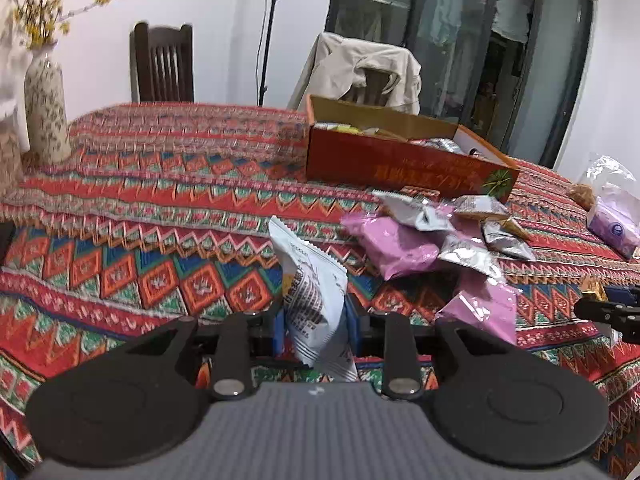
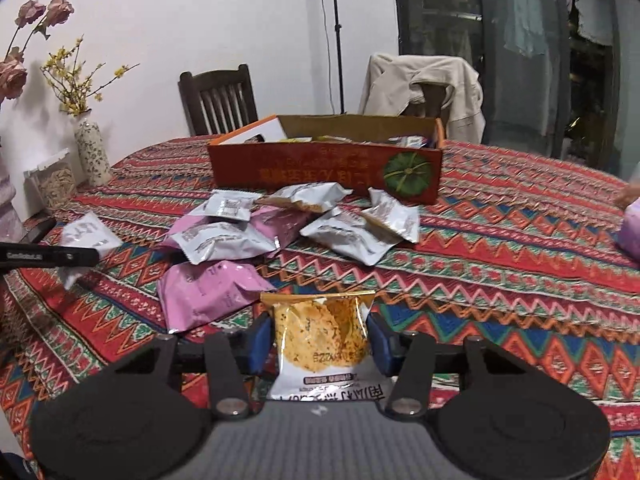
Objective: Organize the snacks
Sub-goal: 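Carry both packets into the orange box and open both tools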
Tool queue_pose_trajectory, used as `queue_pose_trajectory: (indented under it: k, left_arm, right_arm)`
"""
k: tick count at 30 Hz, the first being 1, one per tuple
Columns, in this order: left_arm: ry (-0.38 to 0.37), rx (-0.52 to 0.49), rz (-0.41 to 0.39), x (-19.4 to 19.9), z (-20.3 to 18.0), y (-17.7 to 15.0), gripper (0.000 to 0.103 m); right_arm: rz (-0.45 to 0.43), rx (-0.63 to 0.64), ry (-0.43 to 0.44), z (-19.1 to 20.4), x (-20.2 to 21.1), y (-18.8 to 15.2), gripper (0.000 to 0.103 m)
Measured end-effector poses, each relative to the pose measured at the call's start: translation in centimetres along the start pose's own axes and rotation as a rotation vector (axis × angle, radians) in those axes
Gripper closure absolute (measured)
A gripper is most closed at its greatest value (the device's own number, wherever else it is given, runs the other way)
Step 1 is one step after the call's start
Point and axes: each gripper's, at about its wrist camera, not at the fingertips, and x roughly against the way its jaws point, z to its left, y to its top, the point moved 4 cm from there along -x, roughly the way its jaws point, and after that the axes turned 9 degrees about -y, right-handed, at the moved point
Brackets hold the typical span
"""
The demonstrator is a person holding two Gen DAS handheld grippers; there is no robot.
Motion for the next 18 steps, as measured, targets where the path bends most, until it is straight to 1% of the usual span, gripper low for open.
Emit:
queue_pose_trajectory:
  k: [3,6,9,11,14,16,18]
  left_arm:
    - [-0.010,-0.005,-0.016,0.4,-0.6,0.3,0.074]
    - [-0.028,-0.004,-0.011,0.0,-1.0,0.4,0.074]
    - [-0.072,0.002,-0.011,-0.6,-1.2,2.0,0.074]
    - [-0.133,-0.004,-0.025,-1.0,-1.7,3.9,0.074]
    - [-0.229,-0.029,-0.076,-1.7,-2.7,8.3,0.074]
    - [-0.256,-0.050,-0.107,-3.0,-3.3,11.7,0.074]
    - [-0.276,-0.056,-0.111,-5.2,-3.7,14.7,0.074]
  right_arm:
    - [-0.021,-0.010,0.007,-0.2,0.7,0.2,0.054]
    - [-0.032,-0.024,0.020,-0.1,1.1,0.1,0.054]
    - [-0.041,-0.029,0.024,-0.3,1.2,0.6,0.054]
    - [-0.058,-0.030,0.031,-0.5,1.3,1.8,0.054]
    - [-0.120,-0.004,0.080,-0.5,1.6,5.2,0.054]
    - [-0.168,0.031,0.091,-0.5,1.2,8.0,0.054]
    - [-0.210,0.051,0.093,-0.4,0.0,11.0,0.054]
